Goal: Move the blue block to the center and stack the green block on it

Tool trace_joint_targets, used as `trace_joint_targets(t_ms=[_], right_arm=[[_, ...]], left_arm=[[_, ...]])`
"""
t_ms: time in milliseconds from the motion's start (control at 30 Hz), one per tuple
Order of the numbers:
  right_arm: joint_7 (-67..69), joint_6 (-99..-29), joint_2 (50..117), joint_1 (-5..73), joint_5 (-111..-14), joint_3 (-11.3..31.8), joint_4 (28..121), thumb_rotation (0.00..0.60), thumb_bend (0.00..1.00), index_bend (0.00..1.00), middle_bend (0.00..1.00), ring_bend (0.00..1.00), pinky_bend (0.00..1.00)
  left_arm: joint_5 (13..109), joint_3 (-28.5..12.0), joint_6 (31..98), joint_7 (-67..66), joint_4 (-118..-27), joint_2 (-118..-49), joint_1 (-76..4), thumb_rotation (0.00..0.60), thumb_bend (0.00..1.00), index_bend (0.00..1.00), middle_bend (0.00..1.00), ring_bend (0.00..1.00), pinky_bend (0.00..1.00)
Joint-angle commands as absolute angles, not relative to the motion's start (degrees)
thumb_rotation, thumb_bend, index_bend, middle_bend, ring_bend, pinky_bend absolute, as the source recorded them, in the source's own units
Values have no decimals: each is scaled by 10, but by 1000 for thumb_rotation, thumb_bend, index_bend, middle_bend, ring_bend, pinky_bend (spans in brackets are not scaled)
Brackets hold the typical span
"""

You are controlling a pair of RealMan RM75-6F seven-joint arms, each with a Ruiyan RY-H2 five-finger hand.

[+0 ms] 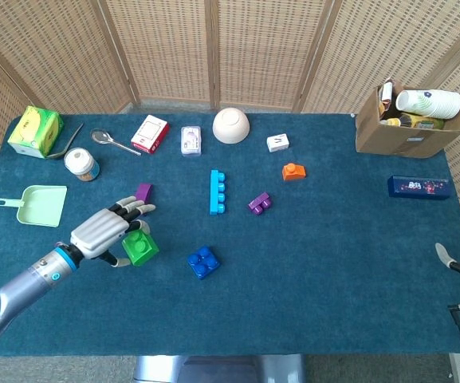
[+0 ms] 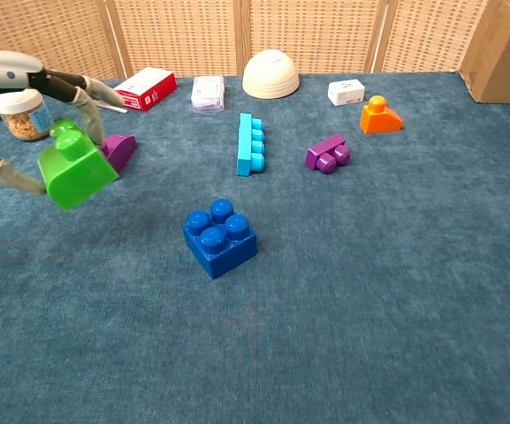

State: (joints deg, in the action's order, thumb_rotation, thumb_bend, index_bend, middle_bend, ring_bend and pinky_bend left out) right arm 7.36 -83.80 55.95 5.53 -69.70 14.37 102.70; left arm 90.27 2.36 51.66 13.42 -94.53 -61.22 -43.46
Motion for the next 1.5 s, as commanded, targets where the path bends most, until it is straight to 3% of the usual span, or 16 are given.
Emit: trace_joint_targets(t_ms=[33,900,1500], right_arm=[[74,-841,560,55,-702,143,1029,492,238,199,137,0,0],[99,-849,564,45,-719,138,1016,494,237,198,137,0,0],[137,-853,561,32,-732,132,998,491,236,198,137,0,0]], left_arm=[[889,15,505,121,-958,-614,-440,600,244,488,90,0,0],[739,-34,440,-53,-1044,-655,-477,600,244,513,91,0,0],[580,-41,465,-204,-1092,-703,-512,600,245,518,93,0,0]])
